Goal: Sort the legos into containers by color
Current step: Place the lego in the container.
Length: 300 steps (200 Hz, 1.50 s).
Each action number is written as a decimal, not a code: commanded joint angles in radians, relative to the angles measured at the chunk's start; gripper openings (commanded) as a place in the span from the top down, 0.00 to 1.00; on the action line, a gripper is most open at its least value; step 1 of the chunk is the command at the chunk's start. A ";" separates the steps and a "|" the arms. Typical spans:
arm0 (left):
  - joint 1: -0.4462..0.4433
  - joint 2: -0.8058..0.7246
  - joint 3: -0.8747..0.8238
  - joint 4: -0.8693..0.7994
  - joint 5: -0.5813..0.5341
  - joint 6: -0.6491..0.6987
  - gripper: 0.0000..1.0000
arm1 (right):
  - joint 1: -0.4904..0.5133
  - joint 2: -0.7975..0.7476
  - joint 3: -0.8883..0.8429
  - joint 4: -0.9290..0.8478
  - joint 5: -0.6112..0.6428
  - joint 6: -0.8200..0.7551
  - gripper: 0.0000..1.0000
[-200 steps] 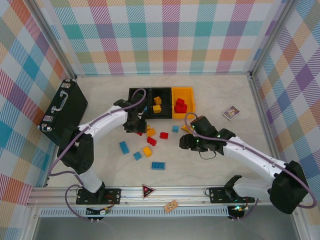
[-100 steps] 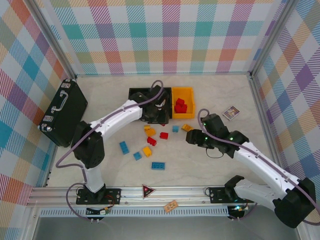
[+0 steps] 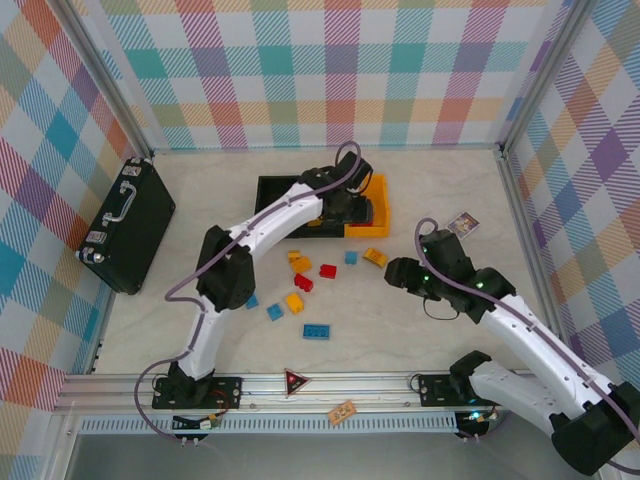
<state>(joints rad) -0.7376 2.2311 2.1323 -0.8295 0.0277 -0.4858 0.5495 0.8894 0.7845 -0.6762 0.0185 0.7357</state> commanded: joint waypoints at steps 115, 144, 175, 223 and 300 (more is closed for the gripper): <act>0.061 0.315 0.397 0.064 -0.043 -0.003 0.63 | -0.006 -0.107 -0.041 -0.093 0.034 0.062 0.41; 0.063 0.321 0.405 0.064 -0.033 -0.003 0.47 | -0.006 -0.103 -0.043 -0.089 0.031 0.063 0.41; 0.061 0.301 0.403 0.066 -0.004 0.000 0.38 | -0.006 -0.089 -0.049 -0.071 0.022 0.065 0.41; 0.049 0.218 0.362 0.041 0.021 0.013 0.39 | -0.006 -0.073 -0.062 -0.045 0.010 0.067 0.41; 0.020 -0.130 -0.082 0.096 0.041 0.025 0.39 | -0.005 -0.015 -0.062 -0.019 -0.013 0.021 0.41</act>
<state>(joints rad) -0.7082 2.2513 2.1860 -0.7650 0.0467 -0.4778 0.5488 0.8536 0.7284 -0.7223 0.0334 0.7811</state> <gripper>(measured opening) 0.605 0.594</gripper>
